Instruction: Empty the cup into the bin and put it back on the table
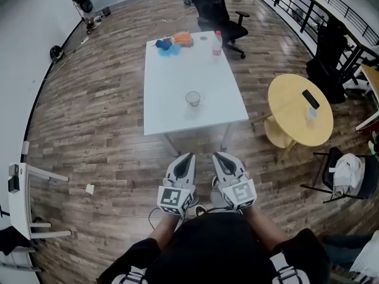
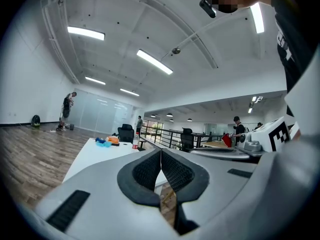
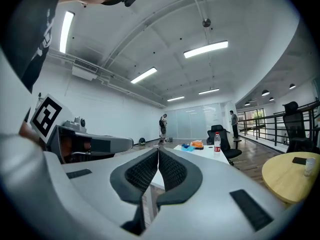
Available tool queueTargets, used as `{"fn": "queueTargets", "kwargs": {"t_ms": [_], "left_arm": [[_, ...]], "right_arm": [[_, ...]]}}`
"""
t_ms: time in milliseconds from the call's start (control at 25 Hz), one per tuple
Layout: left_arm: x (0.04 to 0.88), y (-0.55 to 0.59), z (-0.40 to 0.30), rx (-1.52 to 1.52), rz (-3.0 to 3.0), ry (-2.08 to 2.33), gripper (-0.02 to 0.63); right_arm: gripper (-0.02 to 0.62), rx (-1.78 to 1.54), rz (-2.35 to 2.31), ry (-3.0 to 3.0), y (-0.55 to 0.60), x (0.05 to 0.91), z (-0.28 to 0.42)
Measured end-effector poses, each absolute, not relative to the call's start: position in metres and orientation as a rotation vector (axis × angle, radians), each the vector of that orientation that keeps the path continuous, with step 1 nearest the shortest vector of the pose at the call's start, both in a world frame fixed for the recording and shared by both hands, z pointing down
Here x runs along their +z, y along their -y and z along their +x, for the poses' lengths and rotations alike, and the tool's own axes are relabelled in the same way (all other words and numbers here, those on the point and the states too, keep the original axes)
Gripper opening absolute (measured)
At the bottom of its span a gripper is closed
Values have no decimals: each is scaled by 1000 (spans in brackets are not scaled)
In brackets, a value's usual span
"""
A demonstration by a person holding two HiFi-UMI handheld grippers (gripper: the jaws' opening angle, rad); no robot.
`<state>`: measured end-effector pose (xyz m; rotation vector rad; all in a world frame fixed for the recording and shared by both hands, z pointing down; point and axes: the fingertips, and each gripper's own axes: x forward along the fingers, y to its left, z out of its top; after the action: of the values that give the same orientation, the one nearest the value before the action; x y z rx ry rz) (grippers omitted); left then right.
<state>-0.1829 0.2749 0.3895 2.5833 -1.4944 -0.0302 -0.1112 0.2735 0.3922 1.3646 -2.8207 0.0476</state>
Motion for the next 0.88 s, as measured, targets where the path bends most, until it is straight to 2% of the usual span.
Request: {"fn": "queueTargets", "kwargs": {"t_ms": [520, 880], "left_arm": [[406, -113, -146, 66, 2576, 1534, 21], [431, -35, -175, 148, 2547, 1588, 23]], "right_arm": [[17, 31, 1338, 2844, -103, 402, -62], [17, 118, 1244, 2875, -30, 416, -74]]}}
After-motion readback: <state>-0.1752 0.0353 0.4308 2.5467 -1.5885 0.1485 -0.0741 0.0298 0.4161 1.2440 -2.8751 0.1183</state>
